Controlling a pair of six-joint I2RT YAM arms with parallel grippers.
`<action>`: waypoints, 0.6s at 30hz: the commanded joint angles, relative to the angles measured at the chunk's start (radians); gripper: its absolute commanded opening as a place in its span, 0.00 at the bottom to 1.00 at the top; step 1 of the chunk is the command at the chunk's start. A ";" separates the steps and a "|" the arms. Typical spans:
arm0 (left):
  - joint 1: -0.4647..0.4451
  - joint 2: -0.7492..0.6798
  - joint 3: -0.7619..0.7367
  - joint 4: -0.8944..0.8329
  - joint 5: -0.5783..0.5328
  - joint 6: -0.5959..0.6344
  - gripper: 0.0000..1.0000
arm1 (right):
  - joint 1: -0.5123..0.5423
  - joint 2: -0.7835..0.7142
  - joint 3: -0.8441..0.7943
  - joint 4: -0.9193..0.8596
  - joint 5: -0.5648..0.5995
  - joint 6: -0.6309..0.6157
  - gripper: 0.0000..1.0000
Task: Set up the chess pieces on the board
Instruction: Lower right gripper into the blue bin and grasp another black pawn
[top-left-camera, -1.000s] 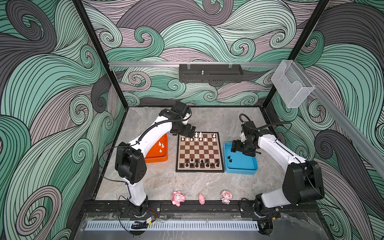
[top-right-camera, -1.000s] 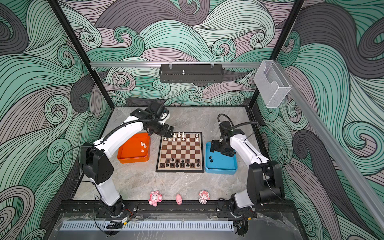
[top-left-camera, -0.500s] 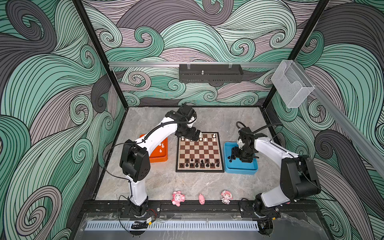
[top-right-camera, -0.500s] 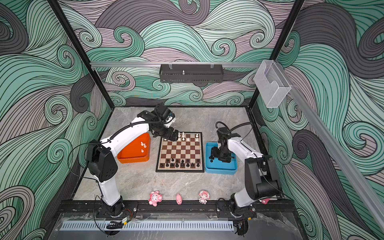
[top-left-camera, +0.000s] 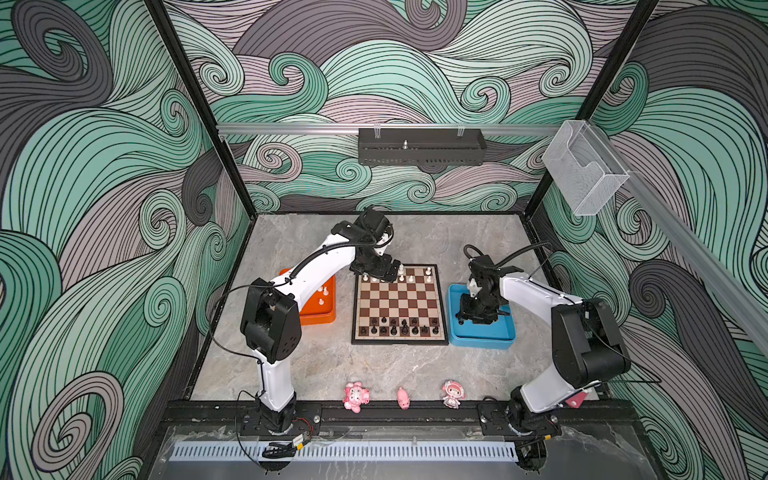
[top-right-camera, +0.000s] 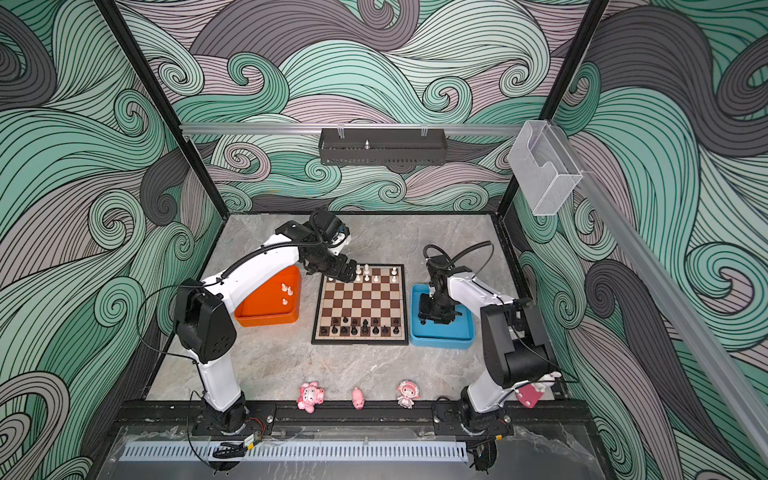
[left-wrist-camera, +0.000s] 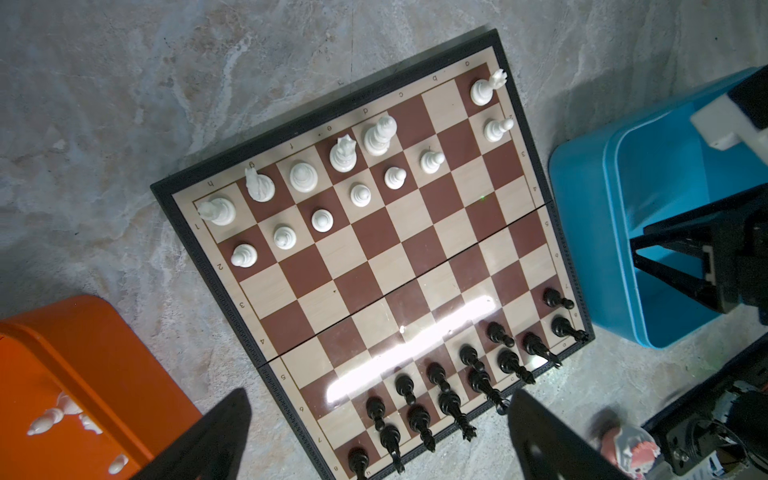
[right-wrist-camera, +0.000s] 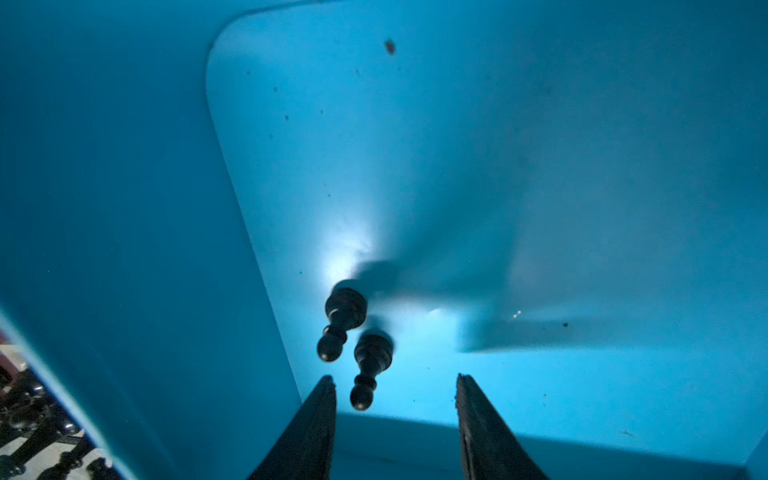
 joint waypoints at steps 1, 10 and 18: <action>-0.003 0.007 0.042 -0.017 -0.032 -0.015 0.99 | 0.010 0.013 0.024 0.012 0.004 0.008 0.44; 0.008 0.004 0.032 -0.016 -0.037 -0.027 0.99 | 0.030 0.033 0.032 0.024 0.017 0.022 0.33; 0.017 -0.005 0.012 -0.011 -0.036 -0.033 0.99 | 0.040 0.043 0.031 0.023 0.046 0.016 0.26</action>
